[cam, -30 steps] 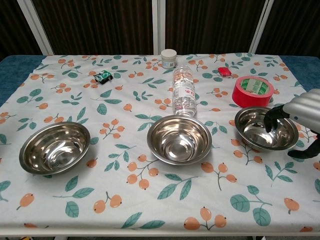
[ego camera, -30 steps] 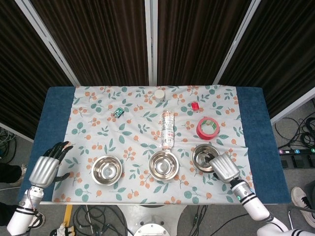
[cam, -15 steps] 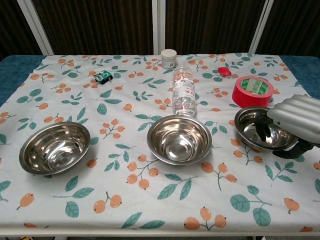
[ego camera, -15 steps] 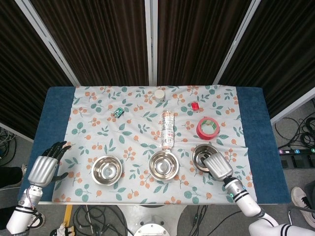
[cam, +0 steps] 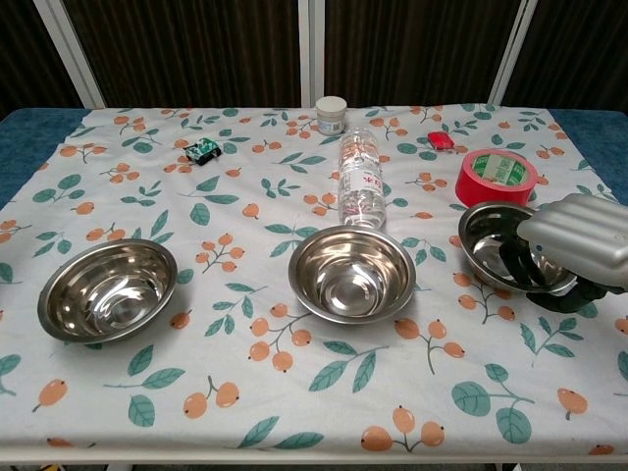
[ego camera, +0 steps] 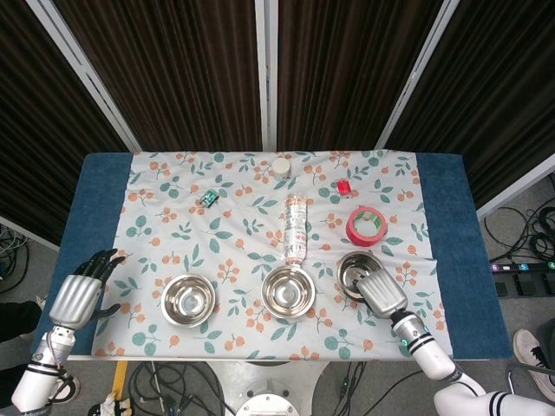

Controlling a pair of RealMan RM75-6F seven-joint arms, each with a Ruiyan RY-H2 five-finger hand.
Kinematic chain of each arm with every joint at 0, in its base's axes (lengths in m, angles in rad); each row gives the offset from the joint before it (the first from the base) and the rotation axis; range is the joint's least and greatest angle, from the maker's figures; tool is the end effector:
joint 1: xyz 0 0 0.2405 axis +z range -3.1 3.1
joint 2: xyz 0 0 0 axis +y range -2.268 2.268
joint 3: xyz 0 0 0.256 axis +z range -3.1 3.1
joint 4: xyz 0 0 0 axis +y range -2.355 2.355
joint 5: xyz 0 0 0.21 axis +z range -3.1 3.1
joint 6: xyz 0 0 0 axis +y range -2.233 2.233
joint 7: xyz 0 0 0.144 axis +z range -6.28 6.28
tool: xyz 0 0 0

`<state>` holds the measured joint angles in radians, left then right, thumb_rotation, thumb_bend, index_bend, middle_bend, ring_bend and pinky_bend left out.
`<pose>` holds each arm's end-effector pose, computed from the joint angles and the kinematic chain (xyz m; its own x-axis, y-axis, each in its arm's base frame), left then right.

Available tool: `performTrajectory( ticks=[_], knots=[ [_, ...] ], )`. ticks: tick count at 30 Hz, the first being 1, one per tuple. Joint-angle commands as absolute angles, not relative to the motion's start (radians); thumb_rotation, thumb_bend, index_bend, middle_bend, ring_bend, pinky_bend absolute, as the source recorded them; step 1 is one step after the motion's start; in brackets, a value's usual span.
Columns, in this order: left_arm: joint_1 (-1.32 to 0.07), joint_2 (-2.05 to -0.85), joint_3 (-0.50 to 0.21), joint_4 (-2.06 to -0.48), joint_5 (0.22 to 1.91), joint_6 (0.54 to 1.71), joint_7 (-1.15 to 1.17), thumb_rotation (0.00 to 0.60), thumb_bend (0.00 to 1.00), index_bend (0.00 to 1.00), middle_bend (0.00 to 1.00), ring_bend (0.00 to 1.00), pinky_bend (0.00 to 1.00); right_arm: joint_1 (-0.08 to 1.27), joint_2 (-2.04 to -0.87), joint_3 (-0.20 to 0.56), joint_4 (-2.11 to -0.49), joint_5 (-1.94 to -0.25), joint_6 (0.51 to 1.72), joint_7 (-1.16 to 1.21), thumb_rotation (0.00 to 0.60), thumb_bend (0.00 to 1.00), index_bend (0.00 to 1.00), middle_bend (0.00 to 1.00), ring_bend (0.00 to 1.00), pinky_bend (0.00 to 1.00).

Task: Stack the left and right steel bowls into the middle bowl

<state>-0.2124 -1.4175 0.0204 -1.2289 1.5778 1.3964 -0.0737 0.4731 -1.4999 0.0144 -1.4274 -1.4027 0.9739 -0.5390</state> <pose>-0.3271 0.2110 0.0695 0.4341 0.1037 0.8949 0.8916 -0.1919 -0.4102 -0.2442 -0.2615 -0.0197 0.7564 -0.2331 0.6111 -0.6369 -0.4754 0.6070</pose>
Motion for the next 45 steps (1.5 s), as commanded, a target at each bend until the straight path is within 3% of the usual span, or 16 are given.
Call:
performTrajectory(
  ticks=[1, 10, 19, 36, 38, 41, 45],
  knots=[
    [-0.212, -1.417, 0.020, -1.229, 1.576, 1.396, -0.076, 0.600, 0.09, 0.20, 0.19, 0.12, 0.29, 0.473, -1.501, 0.012, -1.428, -1.398, 0.976, -0.542, 0.600, 0.39, 0.65, 0.60, 0.94, 1.00],
    [-0.212, -1.416, 0.017, -1.226, 1.572, 1.397, -0.086, 0.600, 0.09, 0.20, 0.19, 0.12, 0.29, 0.479, -1.483, 0.016, -1.466, -1.423, 1.017, -0.535, 0.600, 0.40, 0.65, 0.60, 0.94, 1.00],
    [-0.211, -1.410, 0.008, -1.234, 1.565, 1.404, -0.089, 0.600, 0.09, 0.20, 0.19, 0.12, 0.29, 0.547, -1.453, 0.060, -1.622, -1.471, 1.020, -0.613, 0.600, 0.40, 0.65, 0.59, 0.94, 1.00],
    [-0.204, -1.403, 0.003, -1.207, 1.553, 1.408, -0.130, 0.600, 0.09, 0.20, 0.19, 0.12, 0.29, 0.662, -1.590, 0.084, -1.663, -1.396, 0.925, -0.765, 0.600, 0.40, 0.65, 0.59, 0.94, 1.00],
    [-0.204, -1.404, 0.003, -1.201, 1.553, 1.407, -0.138, 0.600, 0.09, 0.20, 0.19, 0.12, 0.29, 0.675, -1.593, 0.083, -1.663, -1.388, 0.912, -0.783, 0.600, 0.33, 0.63, 0.57, 0.94, 1.00],
    [-0.204, -1.405, 0.002, -1.193, 1.552, 1.408, -0.149, 0.600, 0.09, 0.20, 0.19, 0.12, 0.29, 0.689, -1.591, 0.082, -1.669, -1.364, 0.895, -0.796, 0.600, 0.12, 0.56, 0.53, 0.94, 1.00],
    [-0.203, -1.406, 0.000, -1.185, 1.549, 1.406, -0.160, 0.600, 0.09, 0.20, 0.19, 0.12, 0.29, 0.701, -1.582, 0.076, -1.677, -1.309, 0.876, -0.833, 0.600, 0.01, 0.47, 0.48, 0.94, 1.00]
  ],
)
